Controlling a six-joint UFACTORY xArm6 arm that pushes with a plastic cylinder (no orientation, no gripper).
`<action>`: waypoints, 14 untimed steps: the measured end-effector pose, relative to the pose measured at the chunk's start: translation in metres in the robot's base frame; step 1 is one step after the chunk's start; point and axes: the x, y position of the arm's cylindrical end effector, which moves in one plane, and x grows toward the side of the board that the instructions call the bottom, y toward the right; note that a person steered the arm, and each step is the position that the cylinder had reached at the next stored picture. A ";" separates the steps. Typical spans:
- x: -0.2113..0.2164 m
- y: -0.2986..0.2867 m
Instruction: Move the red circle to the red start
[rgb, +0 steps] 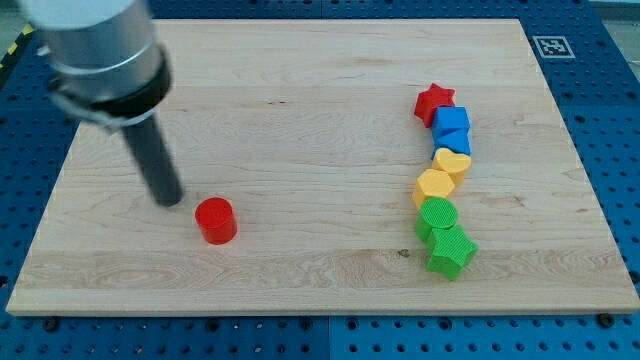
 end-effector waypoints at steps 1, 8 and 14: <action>0.036 0.007; -0.087 0.198; -0.153 0.243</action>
